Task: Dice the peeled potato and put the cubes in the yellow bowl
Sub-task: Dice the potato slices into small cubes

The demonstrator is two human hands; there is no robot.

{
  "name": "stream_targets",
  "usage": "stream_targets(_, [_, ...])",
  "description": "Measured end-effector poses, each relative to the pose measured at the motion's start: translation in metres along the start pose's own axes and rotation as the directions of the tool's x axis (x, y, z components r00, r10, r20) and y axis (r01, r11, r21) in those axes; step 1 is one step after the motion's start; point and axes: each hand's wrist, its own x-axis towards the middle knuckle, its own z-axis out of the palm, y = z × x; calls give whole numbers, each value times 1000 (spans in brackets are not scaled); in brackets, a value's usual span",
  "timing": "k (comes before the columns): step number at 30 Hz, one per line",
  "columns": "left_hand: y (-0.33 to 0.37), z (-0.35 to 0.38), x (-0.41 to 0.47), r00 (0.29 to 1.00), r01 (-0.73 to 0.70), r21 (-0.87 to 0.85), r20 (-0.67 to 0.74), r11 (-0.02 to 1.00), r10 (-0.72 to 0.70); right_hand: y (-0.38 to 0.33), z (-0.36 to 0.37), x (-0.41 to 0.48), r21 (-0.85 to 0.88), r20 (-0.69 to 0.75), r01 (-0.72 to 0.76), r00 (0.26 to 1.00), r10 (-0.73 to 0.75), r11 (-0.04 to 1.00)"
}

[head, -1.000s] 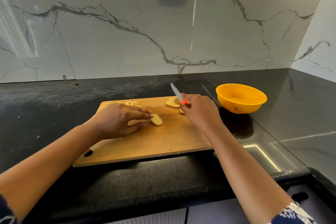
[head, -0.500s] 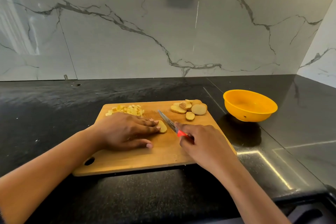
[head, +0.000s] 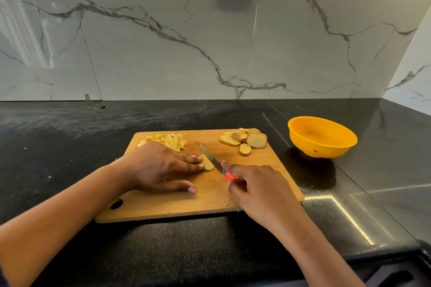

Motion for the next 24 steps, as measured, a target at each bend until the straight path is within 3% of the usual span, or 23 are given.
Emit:
stream_targets(8, [5, -2, 1, 992, 76, -19, 106, 997, -73, -6, 5, 4, -109, 1, 33, 999, -33, 994])
stream_targets(12, [5, 1, 1, 996, 66, -33, 57, 997, -64, -15, 11, 13, -264, 74, 79, 995, -62, 961])
stream_targets(16, [6, 1, 0, 988, 116, -46, 112, 992, -110, -20, 10, 12, -302, 103, 98, 992, -69, 948])
stream_targets(21, [5, 3, -1, 994, 92, -41, 67, 995, -89, -12, -2, -25, -293, 100, 114, 991, -89, 949])
stream_targets(24, [5, 7, -3, 998, 49, -17, -42, 999, -50, -14, -8, -32, -289, 102, 112, 991, -86, 951])
